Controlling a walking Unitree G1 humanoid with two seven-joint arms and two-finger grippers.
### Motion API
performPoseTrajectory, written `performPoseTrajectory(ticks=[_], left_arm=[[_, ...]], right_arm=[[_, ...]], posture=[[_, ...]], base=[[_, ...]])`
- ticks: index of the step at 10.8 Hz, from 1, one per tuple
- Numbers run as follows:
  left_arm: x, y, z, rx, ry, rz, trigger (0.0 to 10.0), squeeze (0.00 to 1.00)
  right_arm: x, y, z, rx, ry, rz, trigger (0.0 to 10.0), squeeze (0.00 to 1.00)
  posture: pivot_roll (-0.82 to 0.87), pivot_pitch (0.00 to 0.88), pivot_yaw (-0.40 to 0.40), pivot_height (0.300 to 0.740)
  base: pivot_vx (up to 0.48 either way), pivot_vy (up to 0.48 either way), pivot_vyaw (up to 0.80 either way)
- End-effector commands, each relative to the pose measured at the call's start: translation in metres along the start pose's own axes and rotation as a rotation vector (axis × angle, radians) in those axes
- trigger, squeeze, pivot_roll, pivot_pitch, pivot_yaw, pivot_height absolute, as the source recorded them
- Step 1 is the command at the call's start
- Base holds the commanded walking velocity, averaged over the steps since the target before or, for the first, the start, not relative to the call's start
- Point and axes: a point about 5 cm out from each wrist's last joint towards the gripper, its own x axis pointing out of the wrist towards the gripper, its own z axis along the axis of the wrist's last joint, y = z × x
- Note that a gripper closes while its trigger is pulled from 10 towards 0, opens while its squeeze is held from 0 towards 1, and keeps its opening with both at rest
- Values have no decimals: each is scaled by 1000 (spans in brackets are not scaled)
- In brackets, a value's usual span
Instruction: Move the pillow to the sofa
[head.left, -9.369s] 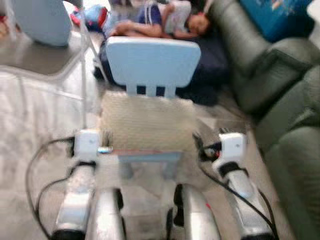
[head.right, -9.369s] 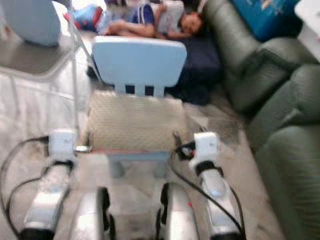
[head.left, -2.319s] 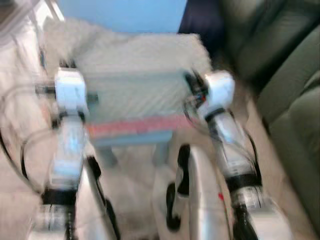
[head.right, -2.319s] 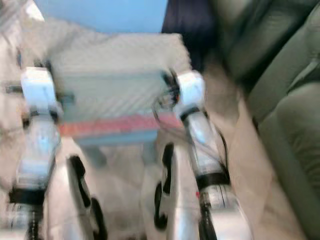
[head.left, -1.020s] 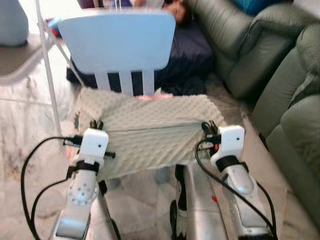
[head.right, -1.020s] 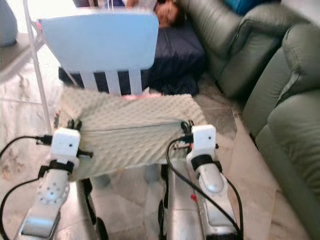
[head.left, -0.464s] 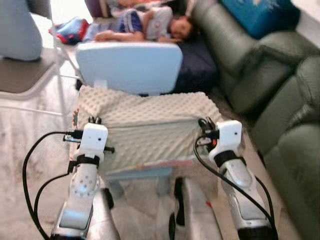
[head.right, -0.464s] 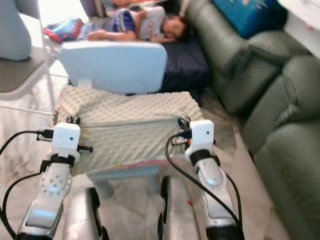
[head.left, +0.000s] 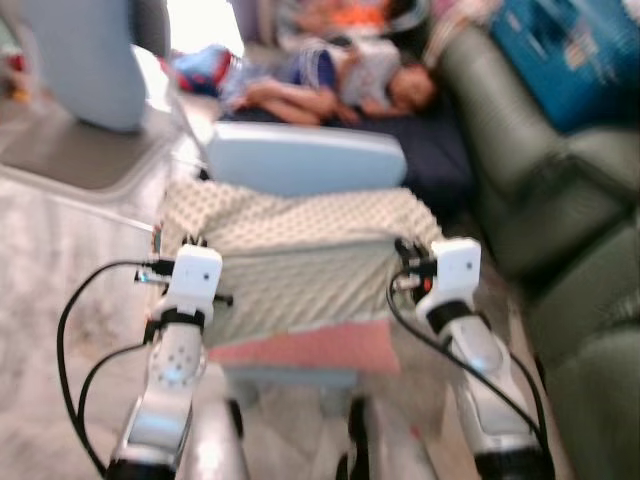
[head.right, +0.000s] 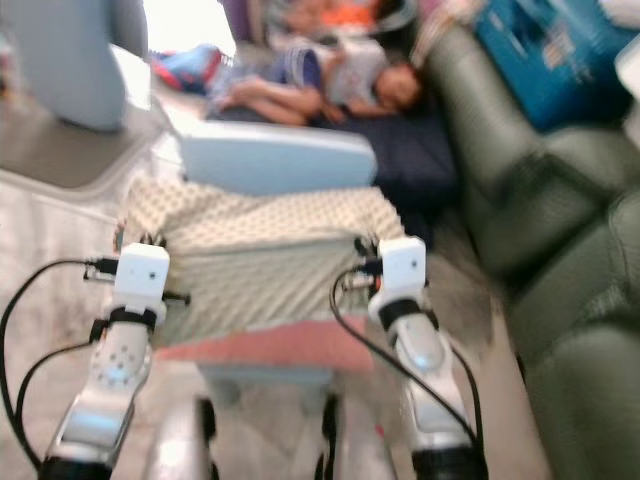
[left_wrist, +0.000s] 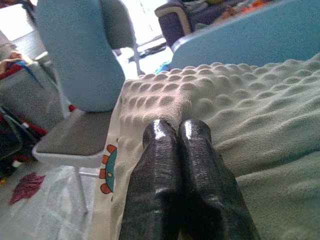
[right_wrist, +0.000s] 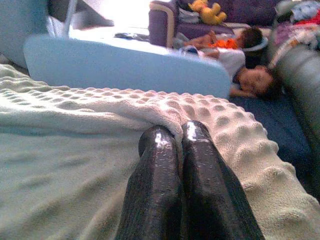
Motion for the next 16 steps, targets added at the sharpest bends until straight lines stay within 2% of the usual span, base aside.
performPoseTrajectory(ticks=[1,3,4,5,6,8,9,11,13,15,16], left_arm=[[0,5,-3,-6,9,34,10000,0],[1,1,-1,-46,4,37,10000,0],[3,-3,3,-48,-27,-2,10000,0],[3,-3,4,-14,-36,-7,10000,0],[-2,-9,2,18,-44,-58,10000,0],[-10,-23,-3,-7,-17,-147,10000,0],[-15,-28,-2,44,-42,-192,10000,0],[-9,-16,-2,16,3,-134,10000,0],[-15,-13,-6,-55,26,-114,10000,0],[-13,-16,-2,-52,-5,-156,10000,0],[-8,-17,2,-39,-21,-190,10000,0]], right_arm=[[-1,-14,4,-1,-24,-60,10000,0],[-3,-15,-1,0,-3,-67,10000,0],[-3,-11,-5,10,3,-56,10000,0],[-2,-7,-5,6,-1,-41,10000,0],[-3,-8,-4,-11,-8,-48,10000,0],[-6,-15,-9,9,13,-89,10000,0],[-5,-14,-10,6,16,-86,10000,0],[-16,-26,-13,4,19,-161,10000,0],[-30,-30,-24,20,66,-190,10000,0],[-28,-27,-25,14,60,-175,10000,0],[-27,-32,-23,15,36,-235,10000,0]], posture=[[-9,15,-80,723],[15,22,-97,740],[18,25,-102,740],[10,26,-100,740],[-3,26,-96,740],[-3,28,-95,740],[-6,27,-89,740],[-18,32,-66,740],[-17,39,-68,740],[-10,25,-60,740],[-34,14,8,740]], base=[[0,0,0],[0,0,0],[0,0,0],[0,0,0],[0,0,0],[0,0,0],[0,0,0],[0,0,0],[0,0,0],[0,0,0],[0,0,0]])
